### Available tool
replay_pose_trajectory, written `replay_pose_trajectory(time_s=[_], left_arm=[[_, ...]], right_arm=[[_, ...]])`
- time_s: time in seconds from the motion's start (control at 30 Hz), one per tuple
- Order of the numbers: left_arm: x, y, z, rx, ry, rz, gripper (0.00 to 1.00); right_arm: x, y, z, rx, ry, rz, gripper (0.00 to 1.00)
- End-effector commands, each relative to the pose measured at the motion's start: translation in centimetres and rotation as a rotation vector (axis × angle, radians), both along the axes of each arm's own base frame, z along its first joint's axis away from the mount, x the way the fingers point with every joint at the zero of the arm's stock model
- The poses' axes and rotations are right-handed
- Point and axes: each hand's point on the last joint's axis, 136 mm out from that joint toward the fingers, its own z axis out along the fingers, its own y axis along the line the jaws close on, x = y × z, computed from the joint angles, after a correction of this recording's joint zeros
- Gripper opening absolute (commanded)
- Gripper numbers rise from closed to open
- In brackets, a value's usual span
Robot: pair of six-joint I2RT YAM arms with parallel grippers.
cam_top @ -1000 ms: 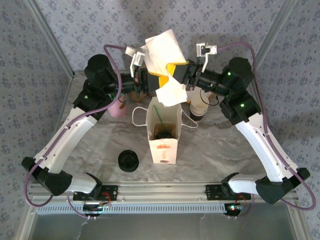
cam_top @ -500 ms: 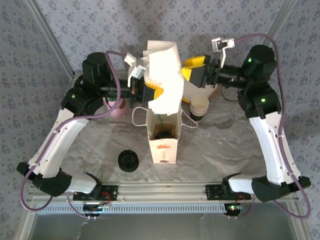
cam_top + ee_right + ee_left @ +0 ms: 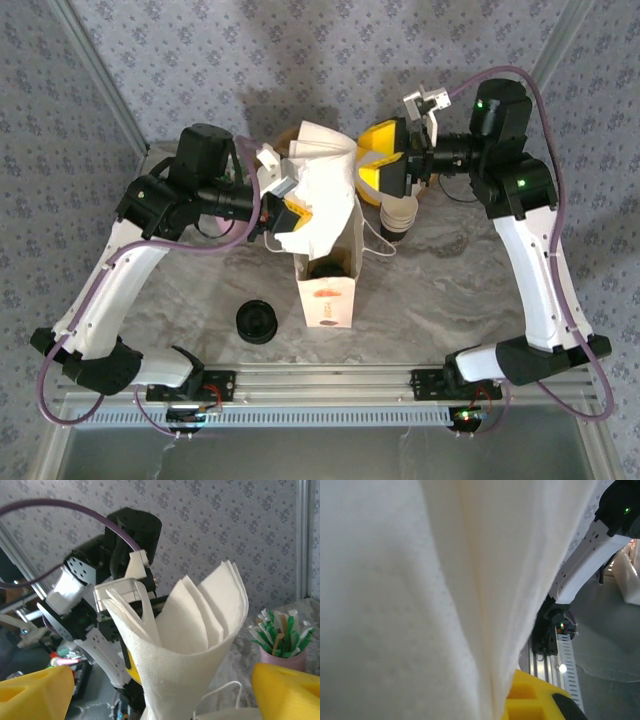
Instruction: Pack the takeout coffee
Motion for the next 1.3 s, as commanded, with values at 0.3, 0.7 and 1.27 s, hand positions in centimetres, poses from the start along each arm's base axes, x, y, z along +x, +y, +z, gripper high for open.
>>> replay_pose_trajectory(time_s=[0.3,0.7,1.27], left_arm=[[-0.9,-0.1,1.0,-0.011,-0.067,-0.043,0.0],[-0.6,-0.4,1.0,-0.02,-0.031,-0.032,0.0],[0.0,-0.9,1.4,-0.039,-0.008,-0.02,0.0]], right_arm=[[-0.1,2.9,-2.4,-0.067,-0.039,0.094,0.91],[-1.2,4.3,-1.6,-0.046,-0.082,0.142,0.54],[-2.2,3.2,-0.6,-0.048,-0.121,0.102,0.0]])
